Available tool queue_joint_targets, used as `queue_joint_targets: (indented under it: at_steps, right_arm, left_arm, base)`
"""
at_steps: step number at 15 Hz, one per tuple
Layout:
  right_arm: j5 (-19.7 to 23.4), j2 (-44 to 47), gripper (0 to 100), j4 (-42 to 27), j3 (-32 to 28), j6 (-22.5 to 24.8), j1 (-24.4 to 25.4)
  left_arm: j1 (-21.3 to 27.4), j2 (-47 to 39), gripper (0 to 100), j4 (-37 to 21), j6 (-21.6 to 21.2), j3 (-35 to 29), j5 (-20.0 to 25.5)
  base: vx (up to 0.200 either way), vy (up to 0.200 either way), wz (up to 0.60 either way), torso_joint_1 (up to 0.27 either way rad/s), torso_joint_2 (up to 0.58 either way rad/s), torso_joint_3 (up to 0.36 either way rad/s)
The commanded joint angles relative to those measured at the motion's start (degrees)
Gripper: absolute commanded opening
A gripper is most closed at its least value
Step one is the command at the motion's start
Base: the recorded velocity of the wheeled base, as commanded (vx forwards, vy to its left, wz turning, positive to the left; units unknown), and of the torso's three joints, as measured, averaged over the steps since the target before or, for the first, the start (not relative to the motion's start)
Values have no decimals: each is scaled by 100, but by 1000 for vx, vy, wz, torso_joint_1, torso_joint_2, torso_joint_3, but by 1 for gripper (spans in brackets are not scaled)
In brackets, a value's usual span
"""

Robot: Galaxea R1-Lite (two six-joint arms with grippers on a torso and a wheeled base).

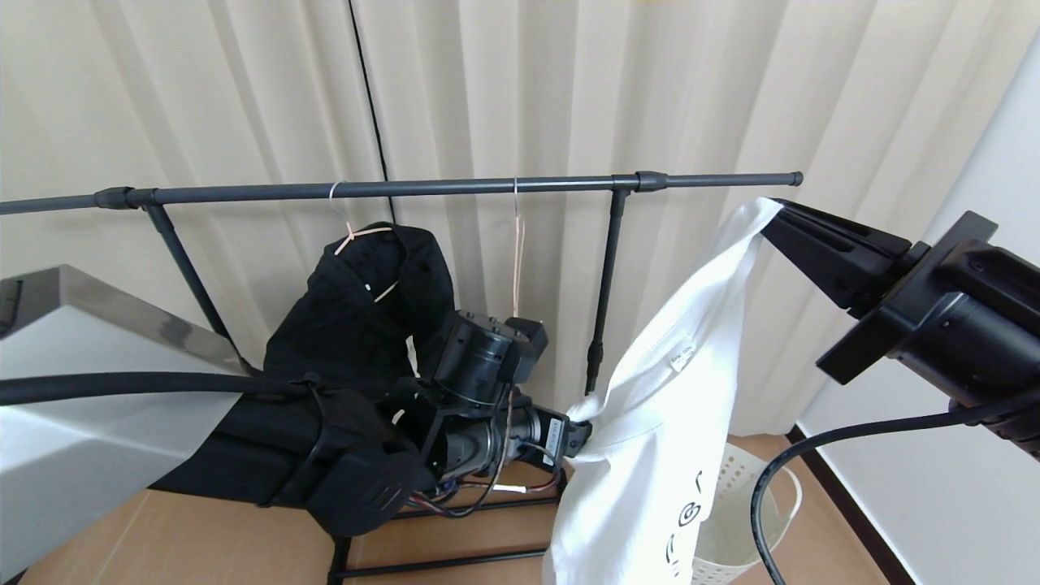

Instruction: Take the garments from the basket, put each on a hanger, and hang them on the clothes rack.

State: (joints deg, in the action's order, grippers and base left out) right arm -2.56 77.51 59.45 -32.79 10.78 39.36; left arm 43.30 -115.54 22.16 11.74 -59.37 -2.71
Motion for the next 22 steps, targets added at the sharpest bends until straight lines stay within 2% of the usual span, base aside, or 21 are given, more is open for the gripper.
queue_joint_targets:
  at_steps: [1, 7, 11, 13, 18, 22]
  right_arm:
    - [1, -8, 0, 5, 1, 3, -43]
    - [27, 71, 0, -4, -34, 12, -553]
    - [-34, 344, 0, -74, 1, 329, -658]
    - [-280, 511, 0, -206, 10, 416, -658]
    - [-781, 546, 0, -1481, -219, 566, -623]
    - [-851, 546, 0, -2412, -579, 460, -605]
  left_arm:
    - [3, 41, 0, 7, 4, 4, -2]
    - [-6, 603, 0, 7, 4, 57, -389]
    - [-164, 1315, 0, -10, -14, 66, -512]
    - [-243, 1552, 0, -10, -75, 66, -766]
    - [-313, 1974, 0, -28, -84, 66, -1021]
    - [-331, 2194, 0, -28, -75, 118, -1118]
  base:
    - [0, 0, 0, 0, 0, 0]
    - [0, 0, 0, 0, 0, 0]
    - [0, 0, 0, 0, 0, 0]
    - [0, 0, 0, 0, 0, 0]
    - [0, 0, 0, 0, 0, 0]
    - [0, 0, 0, 0, 0, 0]
